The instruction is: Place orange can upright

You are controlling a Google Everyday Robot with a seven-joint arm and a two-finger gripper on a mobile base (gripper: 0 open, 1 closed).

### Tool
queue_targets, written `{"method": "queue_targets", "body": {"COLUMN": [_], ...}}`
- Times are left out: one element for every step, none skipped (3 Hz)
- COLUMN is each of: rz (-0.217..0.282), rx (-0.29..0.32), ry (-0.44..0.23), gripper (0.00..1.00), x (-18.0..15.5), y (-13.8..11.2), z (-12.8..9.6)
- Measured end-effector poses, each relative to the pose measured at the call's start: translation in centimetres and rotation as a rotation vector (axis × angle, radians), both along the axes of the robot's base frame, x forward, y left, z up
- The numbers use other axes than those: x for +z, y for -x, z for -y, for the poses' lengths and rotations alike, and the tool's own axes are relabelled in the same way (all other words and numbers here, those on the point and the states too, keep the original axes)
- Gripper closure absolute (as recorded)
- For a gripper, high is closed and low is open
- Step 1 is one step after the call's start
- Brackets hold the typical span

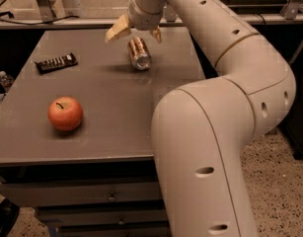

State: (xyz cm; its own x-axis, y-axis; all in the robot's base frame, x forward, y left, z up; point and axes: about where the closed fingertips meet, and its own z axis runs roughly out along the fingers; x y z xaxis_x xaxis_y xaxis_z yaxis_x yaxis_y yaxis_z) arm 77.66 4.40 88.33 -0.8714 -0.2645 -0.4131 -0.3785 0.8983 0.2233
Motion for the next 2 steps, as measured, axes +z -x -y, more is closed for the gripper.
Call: {"method": "queue_targets", "body": {"rz": [-0.017,-0.022], "rx": [0.019,0.041], "ry": [0.027,0.054], "gripper": [0.0,0.0], "x": [-1.3,-2.4], "y": [0.2,0.1], "z": [-0.1,-0.1]}}
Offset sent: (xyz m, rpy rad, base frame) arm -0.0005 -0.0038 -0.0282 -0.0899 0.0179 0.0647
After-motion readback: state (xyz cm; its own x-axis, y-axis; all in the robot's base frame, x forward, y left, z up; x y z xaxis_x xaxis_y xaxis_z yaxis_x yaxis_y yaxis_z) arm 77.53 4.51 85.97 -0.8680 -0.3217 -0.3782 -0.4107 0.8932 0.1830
